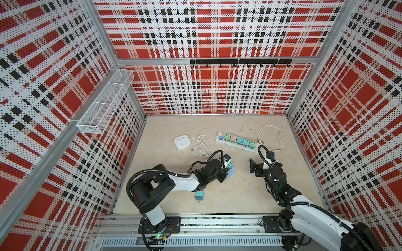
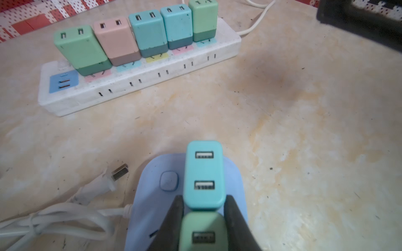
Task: Insert plugs into power strip
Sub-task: Insert the plug into the socket.
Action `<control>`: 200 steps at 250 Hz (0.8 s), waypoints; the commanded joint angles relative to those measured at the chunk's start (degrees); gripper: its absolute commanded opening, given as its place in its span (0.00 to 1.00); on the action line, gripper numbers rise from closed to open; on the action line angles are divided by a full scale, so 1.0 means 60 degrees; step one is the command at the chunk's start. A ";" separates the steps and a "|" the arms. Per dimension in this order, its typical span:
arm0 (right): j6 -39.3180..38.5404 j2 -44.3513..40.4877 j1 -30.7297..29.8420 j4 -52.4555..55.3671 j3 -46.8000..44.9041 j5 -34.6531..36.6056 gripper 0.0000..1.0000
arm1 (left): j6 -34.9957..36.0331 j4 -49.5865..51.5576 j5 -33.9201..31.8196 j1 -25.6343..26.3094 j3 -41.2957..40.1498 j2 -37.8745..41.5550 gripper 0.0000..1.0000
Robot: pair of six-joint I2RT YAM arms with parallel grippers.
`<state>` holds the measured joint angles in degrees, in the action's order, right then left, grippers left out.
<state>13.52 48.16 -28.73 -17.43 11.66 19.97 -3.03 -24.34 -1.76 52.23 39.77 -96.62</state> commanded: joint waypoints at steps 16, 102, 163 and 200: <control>-0.0056 0.0039 0.0049 -0.0437 -0.0010 -0.0010 1.00 | -0.0279 0.2173 0.0842 -0.0150 -0.0196 -0.0556 0.00; -0.0063 -0.0025 0.0039 -0.0456 -0.0046 -0.0002 1.00 | -0.0357 0.2368 0.0279 -0.0018 -0.0149 0.0684 0.78; -0.0056 -0.0213 0.0049 -0.0417 -0.0134 -0.0042 1.00 | -0.0529 0.2863 -0.0125 -0.0211 0.0113 0.2631 1.00; -0.0057 -0.0176 0.0034 -0.0420 -0.0113 -0.0052 1.00 | -0.1181 0.2859 0.0113 -0.1234 -0.0178 0.4147 0.99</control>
<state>13.52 47.79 -28.73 -17.41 11.64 19.97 -6.17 -7.77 -0.99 49.52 39.16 -77.91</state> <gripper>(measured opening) 0.998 0.994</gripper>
